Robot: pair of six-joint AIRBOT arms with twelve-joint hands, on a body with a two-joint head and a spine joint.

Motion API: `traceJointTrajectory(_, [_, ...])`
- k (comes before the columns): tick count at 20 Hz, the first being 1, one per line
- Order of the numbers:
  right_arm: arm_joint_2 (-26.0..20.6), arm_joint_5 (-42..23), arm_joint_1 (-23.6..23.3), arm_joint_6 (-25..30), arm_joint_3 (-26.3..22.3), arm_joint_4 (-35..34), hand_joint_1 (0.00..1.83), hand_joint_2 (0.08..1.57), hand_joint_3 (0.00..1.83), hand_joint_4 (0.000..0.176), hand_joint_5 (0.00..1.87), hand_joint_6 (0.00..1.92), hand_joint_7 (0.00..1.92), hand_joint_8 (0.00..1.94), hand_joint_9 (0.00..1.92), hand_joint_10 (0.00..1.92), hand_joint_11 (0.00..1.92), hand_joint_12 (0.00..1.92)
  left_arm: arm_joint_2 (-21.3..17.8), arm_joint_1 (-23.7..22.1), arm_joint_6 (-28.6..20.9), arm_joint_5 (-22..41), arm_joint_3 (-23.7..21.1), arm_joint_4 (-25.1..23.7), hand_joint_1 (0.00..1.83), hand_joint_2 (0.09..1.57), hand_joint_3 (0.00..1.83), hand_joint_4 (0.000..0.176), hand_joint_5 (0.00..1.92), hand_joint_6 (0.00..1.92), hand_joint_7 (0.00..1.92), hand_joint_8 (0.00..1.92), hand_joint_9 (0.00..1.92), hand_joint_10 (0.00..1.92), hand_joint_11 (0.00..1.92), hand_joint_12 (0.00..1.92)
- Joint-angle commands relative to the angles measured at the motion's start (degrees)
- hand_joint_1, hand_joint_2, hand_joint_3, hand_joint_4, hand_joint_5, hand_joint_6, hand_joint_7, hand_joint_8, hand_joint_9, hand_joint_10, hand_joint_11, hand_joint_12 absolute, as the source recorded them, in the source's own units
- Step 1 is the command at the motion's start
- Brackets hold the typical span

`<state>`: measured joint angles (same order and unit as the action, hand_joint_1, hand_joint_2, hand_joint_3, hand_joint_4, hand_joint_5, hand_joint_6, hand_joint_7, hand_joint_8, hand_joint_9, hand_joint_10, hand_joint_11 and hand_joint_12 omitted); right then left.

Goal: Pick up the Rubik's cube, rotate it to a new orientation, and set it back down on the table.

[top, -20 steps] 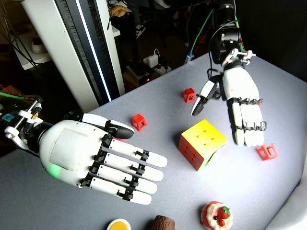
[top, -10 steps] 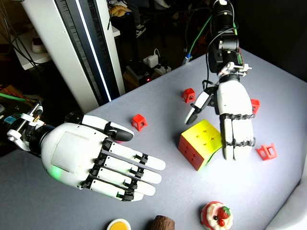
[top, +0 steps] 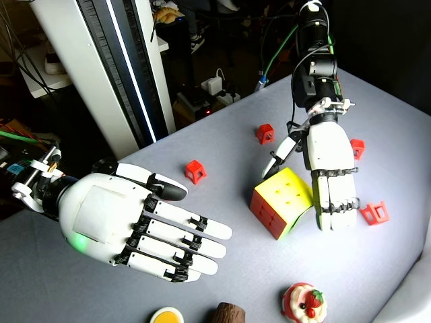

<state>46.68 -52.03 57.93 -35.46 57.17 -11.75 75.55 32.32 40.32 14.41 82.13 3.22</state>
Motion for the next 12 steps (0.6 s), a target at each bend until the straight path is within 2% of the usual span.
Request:
traceJointTrajectory(1, [-0.06,-6.98,-0.4,0.36,0.32,-0.57,0.54,1.31,0.0,0.0,0.0,0.0,0.0,0.0,0.0,0.0,0.0,0.91,0.36,-0.56,0.01,5.75,0.25,0.3,0.72,0.9,0.02,0.0,0.0,0.0,0.0,0.0,0.0,0.0,0.0,0.0])
traceJointTrajectory(3, [-0.03,-6.98,-0.3,0.36,0.32,-0.6,0.53,1.31,0.0,0.0,0.0,0.0,0.0,0.0,0.0,0.0,0.0,0.92,0.81,-0.56,0.35,5.07,0.68,0.42,0.68,0.89,0.02,0.0,0.0,0.0,0.0,0.0,0.0,0.0,0.0,0.0])
traceJointTrajectory(4, [-0.03,-6.98,-0.29,0.36,0.32,-0.6,0.53,1.31,0.0,0.0,0.0,0.0,0.0,0.0,0.0,0.0,0.0,1.02,0.87,-0.53,0.35,5.02,0.75,0.5,0.65,0.9,0.02,0.0,0.0,0.0,0.0,0.0,0.0,0.0,0.02,0.01])
traceJointTrajectory(5, [-0.01,-6.98,-0.29,0.36,0.32,-0.6,0.52,1.31,0.0,0.0,0.0,0.0,0.0,0.0,0.0,0.0,0.0,1.11,0.96,-0.41,0.35,4.81,0.91,0.67,0.67,0.95,0.0,0.0,0.0,0.0,0.0,0.0,0.0,0.0,0.0,0.5])
traceJointTrajectory(6, [0.0,-6.99,-0.29,0.36,0.31,-0.6,0.53,1.31,0.0,0.0,0.0,0.0,0.0,0.0,0.0,0.0,0.0,1.1,1.0,-0.35,0.35,4.78,0.93,0.68,0.76,0.97,0.0,0.0,0.14,0.03,0.22,0.09,0.2,0.15,0.0,1.37])
traceJointTrajectory(7, [0.01,-7.0,-0.28,0.36,0.31,-0.6,0.53,1.31,0.0,0.0,0.0,0.0,0.0,0.0,0.0,0.0,0.0,1.1,1.04,-0.33,0.35,4.8,0.96,0.68,0.76,0.97,0.0,0.0,0.14,0.03,0.22,0.09,0.2,0.15,0.0,1.37])
traceJointTrajectory(8, [0.01,-7.0,-0.24,0.36,0.31,-0.6,0.54,1.32,0.0,0.0,0.0,0.0,0.0,0.0,0.0,0.0,0.0,1.1,1.08,-0.34,0.36,4.8,0.99,0.68,0.82,0.95,0.0,0.0,0.3,0.04,0.37,0.52,0.2,1.11,0.11,1.81])
traceJointTrajectory(9, [0.02,-7.01,-0.23,0.36,0.31,-0.6,0.53,1.31,0.0,0.0,0.0,0.0,0.0,0.0,0.0,0.0,0.0,1.1,1.11,-0.36,0.36,4.89,0.99,0.67,0.85,0.96,0.0,0.0,0.49,0.11,0.47,0.97,0.41,1.42,0.38,1.9])
traceJointTrajectory(11, [0.02,-7.01,-0.2,0.36,0.31,-0.6,0.52,1.31,0.0,0.0,0.0,0.0,0.0,0.0,0.0,0.0,0.0,1.1,1.04,-0.4,0.37,5.21,0.9,0.52,0.94,1.06,0.01,0.0,0.66,0.76,0.5,1.27,0.41,1.57,0.39,1.92])
traceJointTrajectory(12, [0.02,-7.02,-0.18,0.36,0.31,-0.6,0.53,1.31,0.0,0.0,0.0,0.0,0.0,0.0,0.0,0.0,0.0,1.03,0.71,-0.42,0.38,5.87,0.56,0.4,1.06,1.15,0.05,0.0,0.77,1.19,0.54,1.64,0.5,1.85,0.6,1.92])
